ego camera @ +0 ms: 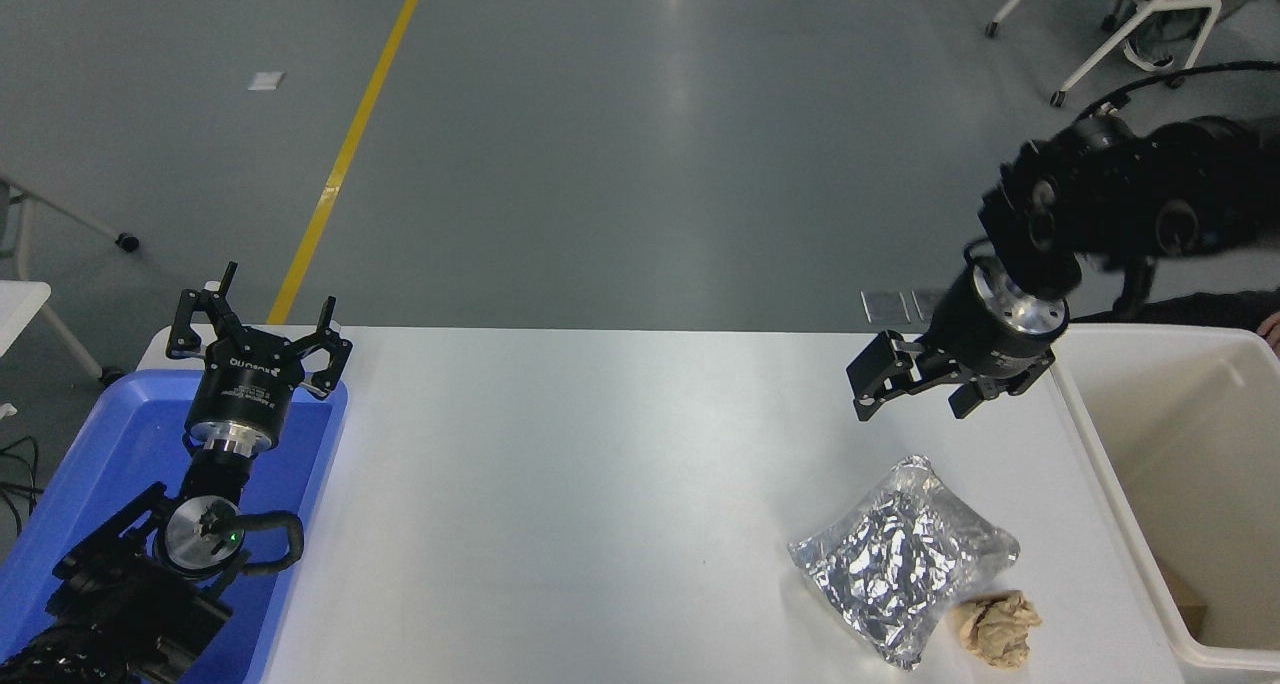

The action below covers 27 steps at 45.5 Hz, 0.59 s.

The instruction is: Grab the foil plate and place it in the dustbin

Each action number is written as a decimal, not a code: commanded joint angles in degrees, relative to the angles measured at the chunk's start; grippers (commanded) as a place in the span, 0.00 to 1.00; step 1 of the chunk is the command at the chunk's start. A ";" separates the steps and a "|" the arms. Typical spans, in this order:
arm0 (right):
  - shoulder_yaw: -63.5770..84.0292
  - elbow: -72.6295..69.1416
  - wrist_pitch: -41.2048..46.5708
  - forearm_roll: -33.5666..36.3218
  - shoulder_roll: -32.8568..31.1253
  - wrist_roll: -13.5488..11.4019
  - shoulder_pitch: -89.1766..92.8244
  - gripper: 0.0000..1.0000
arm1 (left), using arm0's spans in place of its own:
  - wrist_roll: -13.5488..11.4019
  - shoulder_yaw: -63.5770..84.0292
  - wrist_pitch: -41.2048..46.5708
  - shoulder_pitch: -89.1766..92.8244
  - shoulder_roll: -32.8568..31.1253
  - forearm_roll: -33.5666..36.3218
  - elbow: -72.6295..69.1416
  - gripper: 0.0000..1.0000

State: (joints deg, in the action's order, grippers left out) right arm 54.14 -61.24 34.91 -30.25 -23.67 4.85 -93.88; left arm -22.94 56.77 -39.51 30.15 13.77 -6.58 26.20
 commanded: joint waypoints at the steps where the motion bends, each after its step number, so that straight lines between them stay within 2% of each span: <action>1: -6.50 7.79 -10.03 -9.83 -3.93 0.16 16.78 1.00 | 0.00 0.01 0.04 0.00 0.03 -0.01 -0.01 1.00; 11: -9.23 12.89 -17.41 -10.45 -1.56 0.33 26.55 1.00 | 0.00 0.01 -0.04 0.00 0.03 -0.01 -0.01 1.00; 17: -9.40 16.31 -21.36 -13.25 0.11 0.85 30.41 1.00 | 0.00 0.01 0.04 0.00 0.03 -0.01 -0.01 1.00; 22: -9.93 18.52 -23.13 -13.96 1.52 1.47 31.91 0.96 | 0.00 0.01 0.04 0.00 0.03 -0.01 -0.01 1.00; 25: -10.02 18.79 -23.31 -14.05 1.69 1.74 32.00 0.85 | 0.00 0.01 0.04 0.00 0.03 -0.01 -0.01 1.00; 27: -10.02 18.79 -23.48 -14.05 1.69 1.83 32.09 0.71 | 0.00 0.01 0.04 0.00 -0.06 -0.01 -0.01 1.00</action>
State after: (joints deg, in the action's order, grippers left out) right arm 45.22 -45.92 15.34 -42.40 -23.41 5.84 -66.04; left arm -22.94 56.77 -39.51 30.15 13.80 -6.59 26.19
